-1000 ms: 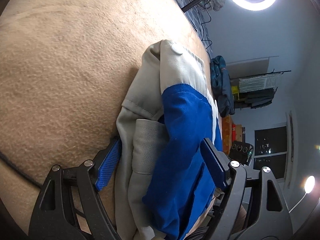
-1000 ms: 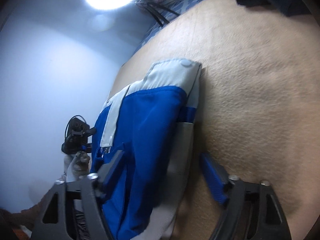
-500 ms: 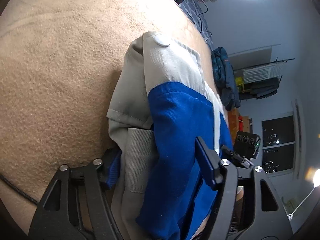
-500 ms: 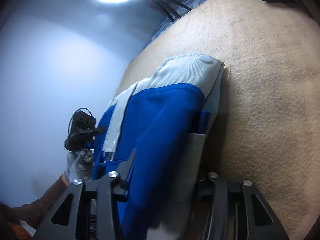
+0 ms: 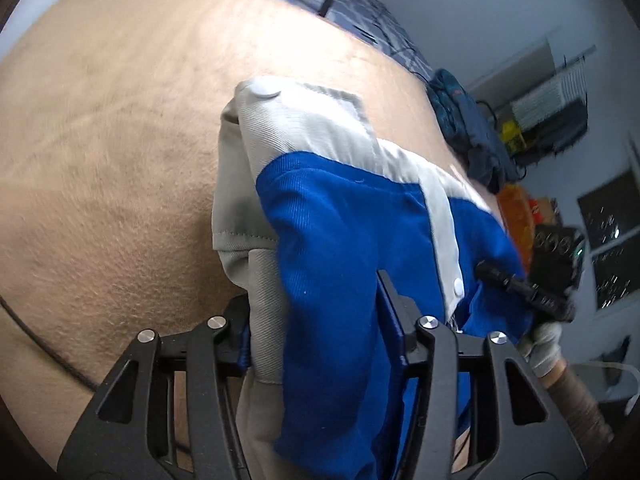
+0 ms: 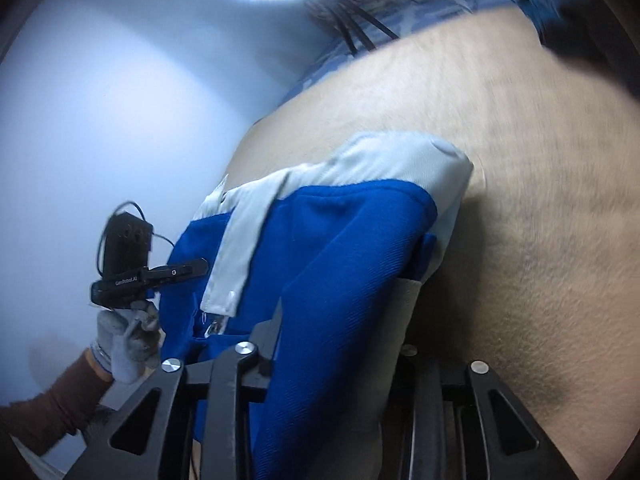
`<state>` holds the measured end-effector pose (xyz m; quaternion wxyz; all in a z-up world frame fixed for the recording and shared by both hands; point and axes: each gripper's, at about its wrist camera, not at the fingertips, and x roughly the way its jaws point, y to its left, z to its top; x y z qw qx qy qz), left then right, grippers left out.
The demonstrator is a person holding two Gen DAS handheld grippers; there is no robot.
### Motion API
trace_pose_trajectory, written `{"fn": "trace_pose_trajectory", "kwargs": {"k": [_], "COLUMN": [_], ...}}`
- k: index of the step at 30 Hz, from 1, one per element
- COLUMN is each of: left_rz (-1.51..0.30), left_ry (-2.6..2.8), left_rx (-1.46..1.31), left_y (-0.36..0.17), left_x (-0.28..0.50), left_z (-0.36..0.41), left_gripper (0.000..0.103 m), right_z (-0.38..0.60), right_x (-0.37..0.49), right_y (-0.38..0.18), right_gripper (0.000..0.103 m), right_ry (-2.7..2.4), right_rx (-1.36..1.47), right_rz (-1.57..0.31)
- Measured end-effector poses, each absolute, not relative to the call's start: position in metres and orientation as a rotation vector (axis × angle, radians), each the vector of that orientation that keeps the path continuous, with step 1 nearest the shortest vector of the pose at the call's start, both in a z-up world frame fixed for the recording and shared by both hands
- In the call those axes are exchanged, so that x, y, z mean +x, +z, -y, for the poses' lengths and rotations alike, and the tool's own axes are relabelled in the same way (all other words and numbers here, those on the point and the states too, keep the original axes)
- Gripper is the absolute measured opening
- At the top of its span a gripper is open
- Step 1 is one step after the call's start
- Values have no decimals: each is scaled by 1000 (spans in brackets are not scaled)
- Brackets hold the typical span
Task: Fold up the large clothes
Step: 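Grasp the sides of the folded jacket bundle with both tools, then lift the folded bundle with both tools and carry it toward the dark clothes pile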
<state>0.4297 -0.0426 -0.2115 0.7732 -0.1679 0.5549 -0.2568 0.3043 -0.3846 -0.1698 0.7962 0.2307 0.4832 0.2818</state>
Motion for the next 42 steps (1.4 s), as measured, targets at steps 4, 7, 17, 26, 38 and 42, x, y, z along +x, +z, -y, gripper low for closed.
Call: {"fn": "trace_pose_trajectory", "kwargs": {"k": [4, 7, 17, 26, 38, 42], "left_rz": [-1194, -1225, -1237, -1136, -1052, -1038], "left_ry": [-554, -536, -563, -511, -571, -616], "left_rx": [-332, -358, -422, -271, -160, -159], "left_y": [-213, -222, -235, -189, -145, -135], "left_x": [426, 431, 432, 407, 362, 357], "left_z": [43, 40, 36, 65, 106, 122], "left_gripper": [51, 68, 66, 39, 37, 37], "right_z": [380, 383, 383, 347, 346, 361], "right_x": [301, 305, 309, 298, 263, 257], "right_y": [-163, -169, -194, -140, -84, -68], "right_gripper": [30, 30, 49, 26, 25, 24], "right_ry": [598, 592, 588, 510, 452, 418], "right_rx": [443, 470, 569, 280, 99, 105], "right_rz": [-1024, -1046, -1108, -1050, -972, -947]}}
